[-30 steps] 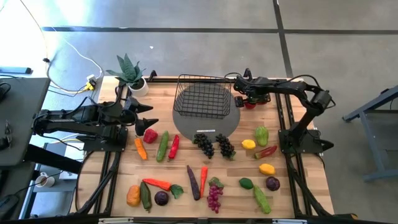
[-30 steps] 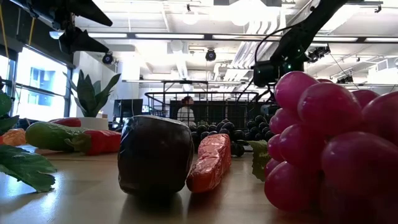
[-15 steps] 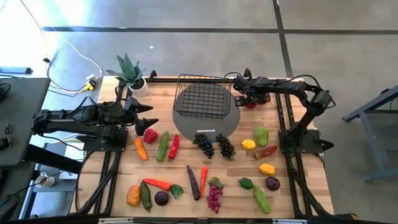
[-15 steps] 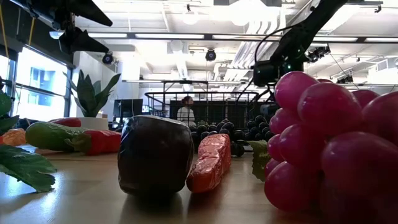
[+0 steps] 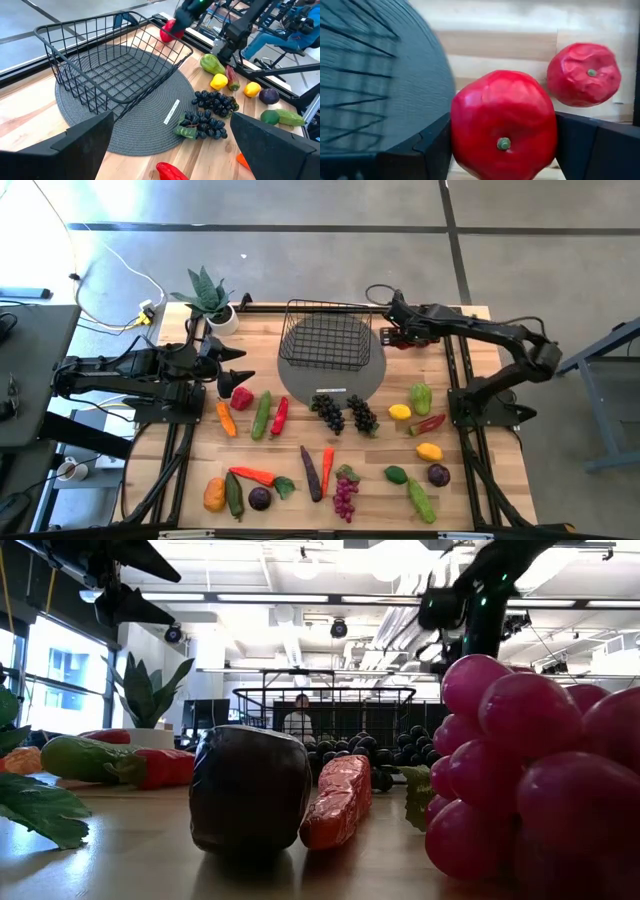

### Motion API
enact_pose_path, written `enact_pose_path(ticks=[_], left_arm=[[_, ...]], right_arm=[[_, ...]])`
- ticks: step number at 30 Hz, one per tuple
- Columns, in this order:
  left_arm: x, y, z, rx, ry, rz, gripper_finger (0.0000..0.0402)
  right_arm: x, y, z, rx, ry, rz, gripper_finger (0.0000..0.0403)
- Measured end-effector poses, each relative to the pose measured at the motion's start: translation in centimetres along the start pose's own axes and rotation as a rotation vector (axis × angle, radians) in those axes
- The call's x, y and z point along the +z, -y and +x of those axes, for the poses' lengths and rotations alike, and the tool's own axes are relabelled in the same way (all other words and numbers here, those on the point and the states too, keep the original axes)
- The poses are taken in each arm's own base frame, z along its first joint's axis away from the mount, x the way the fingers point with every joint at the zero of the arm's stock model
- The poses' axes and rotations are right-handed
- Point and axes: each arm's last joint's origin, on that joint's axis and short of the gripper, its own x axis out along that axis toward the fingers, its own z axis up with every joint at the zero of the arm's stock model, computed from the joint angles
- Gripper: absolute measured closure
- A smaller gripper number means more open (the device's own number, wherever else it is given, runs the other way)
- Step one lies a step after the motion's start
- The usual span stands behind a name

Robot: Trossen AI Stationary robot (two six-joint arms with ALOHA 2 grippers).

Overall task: Build produce basket
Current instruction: Put the red tomato into the wire basket

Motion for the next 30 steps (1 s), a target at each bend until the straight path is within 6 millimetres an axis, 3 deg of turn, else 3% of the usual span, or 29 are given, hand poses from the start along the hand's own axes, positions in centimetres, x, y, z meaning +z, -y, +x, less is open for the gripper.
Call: enact_pose_path(ticks=[9,18,23,30], left_arm=[[0.0,-0.1,0.0,0.020,0.012,0.026,0.0012],[0.0,0.0,0.1,0.025,0.010,0.047,0.0012],[0.0,0.0,0.1,0.024,0.009,0.054,0.0012],[0.0,0.0,0.1,0.022,0.008,0.054,0.0012]], right_arm=[[0.7,0.7,-7.3,0.168,0.240,0.046,0.0157],[3.5,-1.2,-13.8,0.251,0.479,-0.060,0.0157],[4.8,-2.7,-14.9,0.275,0.499,-0.127,0.0157],[4.7,-6.8,-13.1,0.314,0.407,-0.253,0.0157]])
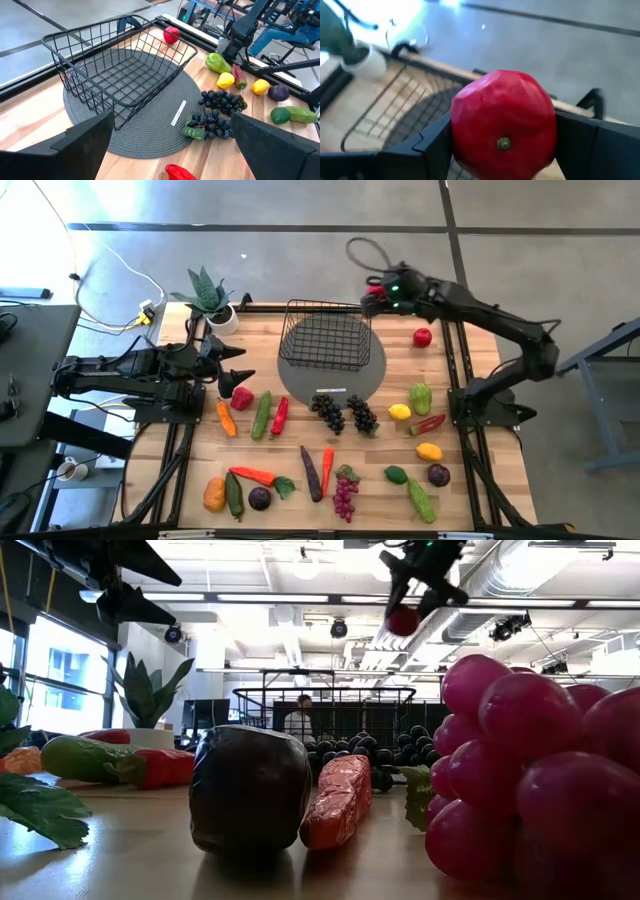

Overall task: Build produce basket
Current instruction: Put the red tomato into the wire basket

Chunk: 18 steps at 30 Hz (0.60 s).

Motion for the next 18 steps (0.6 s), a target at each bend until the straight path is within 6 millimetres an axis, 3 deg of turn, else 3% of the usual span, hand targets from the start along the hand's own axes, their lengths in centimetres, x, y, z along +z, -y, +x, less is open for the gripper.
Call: enact_pose_path(ticks=[9,18], left_arm=[[0.0,0.0,0.0,0.000,0.000,-0.001,0.0012],[0.0,0.0,0.0,0.000,0.000,-0.001,0.0012]], right_arm=[[-3.4,-3.9,5.4,0.025,-0.194,-0.111,0.0157],[-5.8,-5.0,10.2,-0.002,-0.322,-0.159,0.0157]])
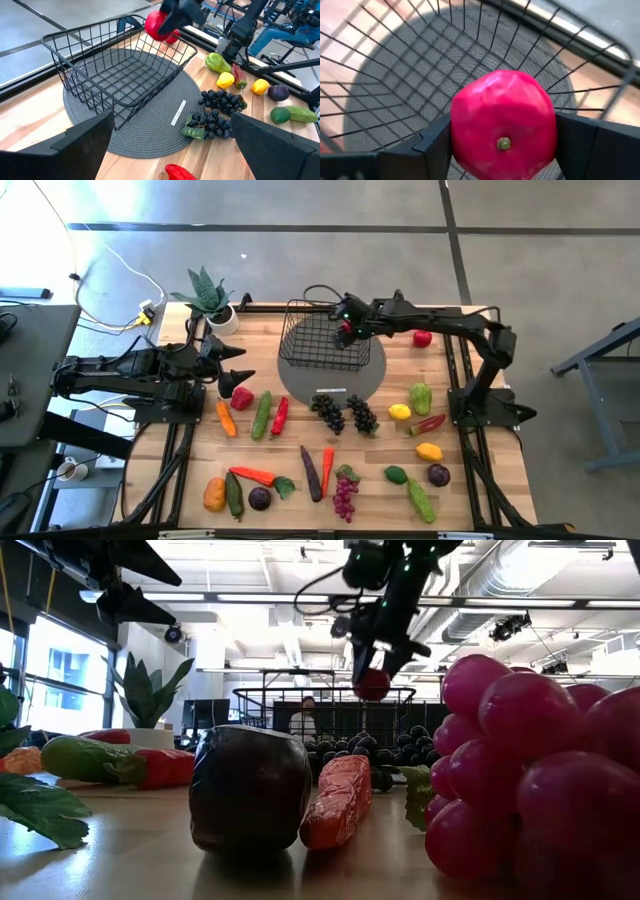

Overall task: Build produce basket
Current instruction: Put the red tomato into the wire basket

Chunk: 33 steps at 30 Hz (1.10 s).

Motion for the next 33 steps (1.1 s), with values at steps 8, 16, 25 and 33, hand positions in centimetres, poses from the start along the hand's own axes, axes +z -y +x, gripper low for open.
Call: enact_pose_path(ticks=[8,16,25,33], left_arm=[[0.0,0.0,0.0,0.000,0.000,0.000,0.0012],[0.0,0.0,0.0,0.000,-0.001,0.000,0.0012],[0.0,0.0,0.0,0.000,-0.001,-0.001,0.0012],[0.0,0.0,0.0,0.000,0.000,-0.001,0.0012]], right_arm=[[0.7,0.4,2.5,0.062,-0.037,-0.018,0.0157],[1.5,1.7,2.8,0.058,-0.038,-0.028,0.0157],[2.8,1.8,2.6,0.132,0.019,0.028,0.0157],[2.6,1.5,3.8,0.122,-0.013,-0.001,0.0157]])
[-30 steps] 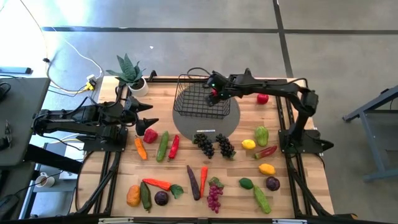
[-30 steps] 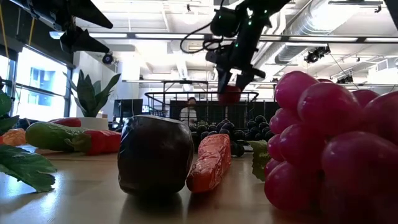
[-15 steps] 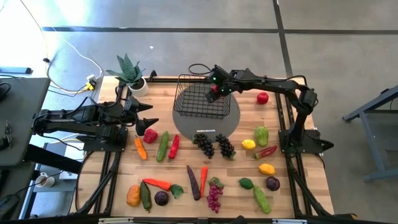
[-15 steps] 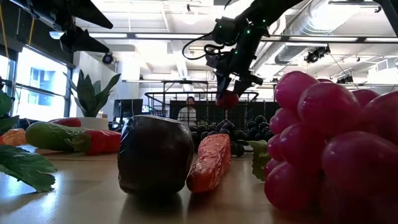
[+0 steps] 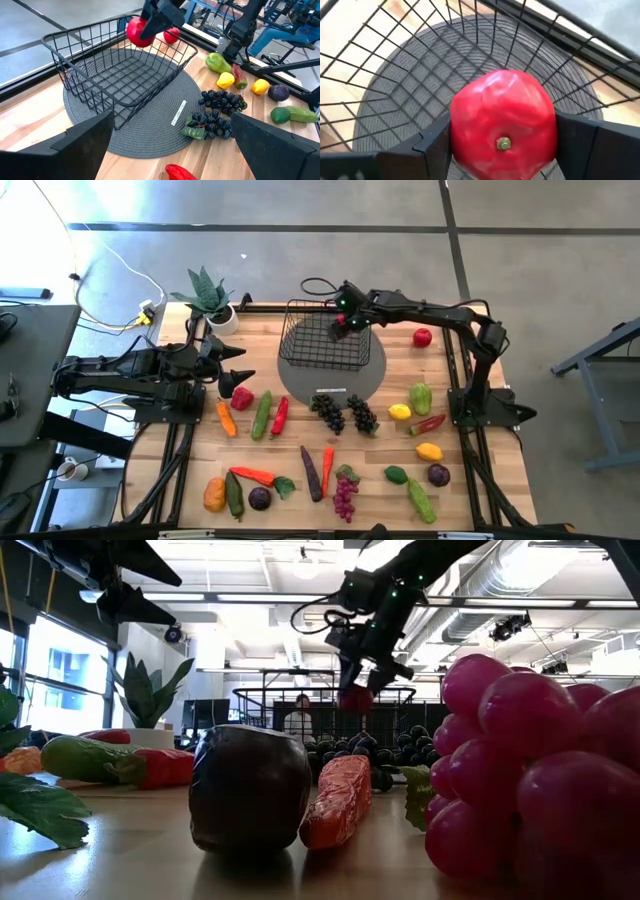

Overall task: Build produce basket
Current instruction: Put the red tomato into the wire basket

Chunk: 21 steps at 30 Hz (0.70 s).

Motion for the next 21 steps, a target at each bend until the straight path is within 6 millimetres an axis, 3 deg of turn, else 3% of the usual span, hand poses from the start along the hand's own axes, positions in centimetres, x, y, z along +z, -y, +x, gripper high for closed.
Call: enact_pose_path(ticks=[16,21], left_arm=[[0.0,0.0,0.0,0.000,-0.001,0.001,0.0012],[0.0,0.0,0.0,0.000,-0.001,0.001,0.0012]], right_arm=[[-0.9,-0.5,2.3,-0.019,-0.054,-0.021,0.0157],[-0.6,-0.4,2.3,-0.058,-0.013,-0.016,0.0130]])
